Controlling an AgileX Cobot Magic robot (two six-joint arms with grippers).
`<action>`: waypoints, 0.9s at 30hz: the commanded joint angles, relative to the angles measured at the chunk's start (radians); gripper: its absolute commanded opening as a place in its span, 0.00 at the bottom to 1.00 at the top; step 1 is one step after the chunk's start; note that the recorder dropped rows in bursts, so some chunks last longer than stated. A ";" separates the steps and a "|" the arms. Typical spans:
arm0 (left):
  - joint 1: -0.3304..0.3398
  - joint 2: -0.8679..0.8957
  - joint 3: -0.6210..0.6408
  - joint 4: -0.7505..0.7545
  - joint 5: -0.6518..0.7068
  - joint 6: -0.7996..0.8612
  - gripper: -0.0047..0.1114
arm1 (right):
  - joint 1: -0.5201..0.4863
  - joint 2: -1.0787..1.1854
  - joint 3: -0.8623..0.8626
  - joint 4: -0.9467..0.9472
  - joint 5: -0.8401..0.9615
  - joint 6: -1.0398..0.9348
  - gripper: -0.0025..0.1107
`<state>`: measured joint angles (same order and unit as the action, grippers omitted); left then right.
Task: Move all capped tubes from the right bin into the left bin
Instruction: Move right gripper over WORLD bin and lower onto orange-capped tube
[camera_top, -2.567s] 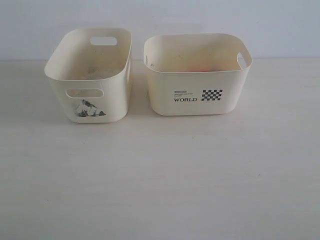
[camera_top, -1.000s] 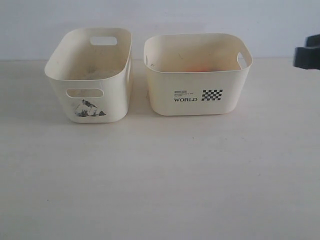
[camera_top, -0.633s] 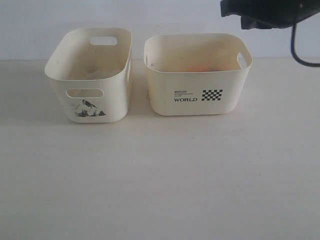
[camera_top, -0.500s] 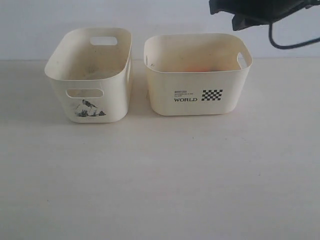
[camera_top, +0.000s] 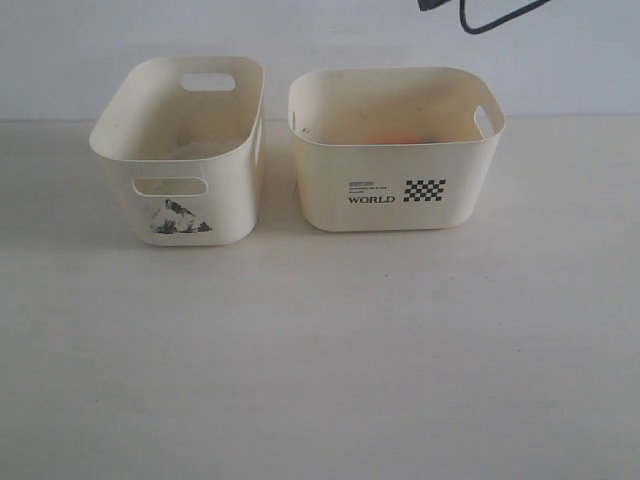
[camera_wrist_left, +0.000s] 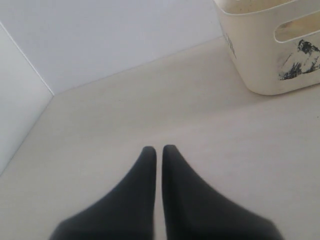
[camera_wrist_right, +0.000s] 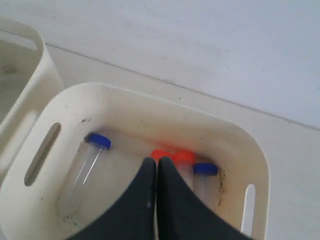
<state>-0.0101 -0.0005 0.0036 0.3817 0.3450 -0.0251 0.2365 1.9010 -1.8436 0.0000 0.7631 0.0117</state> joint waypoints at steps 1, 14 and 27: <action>0.000 0.000 -0.004 0.001 -0.002 -0.010 0.08 | -0.047 0.005 -0.013 0.000 -0.021 -0.029 0.02; 0.000 0.000 -0.004 0.001 -0.002 -0.010 0.08 | -0.133 0.135 -0.065 0.394 0.013 -0.236 0.02; 0.000 0.000 -0.004 0.001 -0.002 -0.010 0.08 | -0.007 0.391 -0.432 0.106 0.392 0.080 0.02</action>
<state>-0.0101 -0.0005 0.0036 0.3817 0.3450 -0.0251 0.2202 2.2477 -2.2040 0.1694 1.0812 0.0170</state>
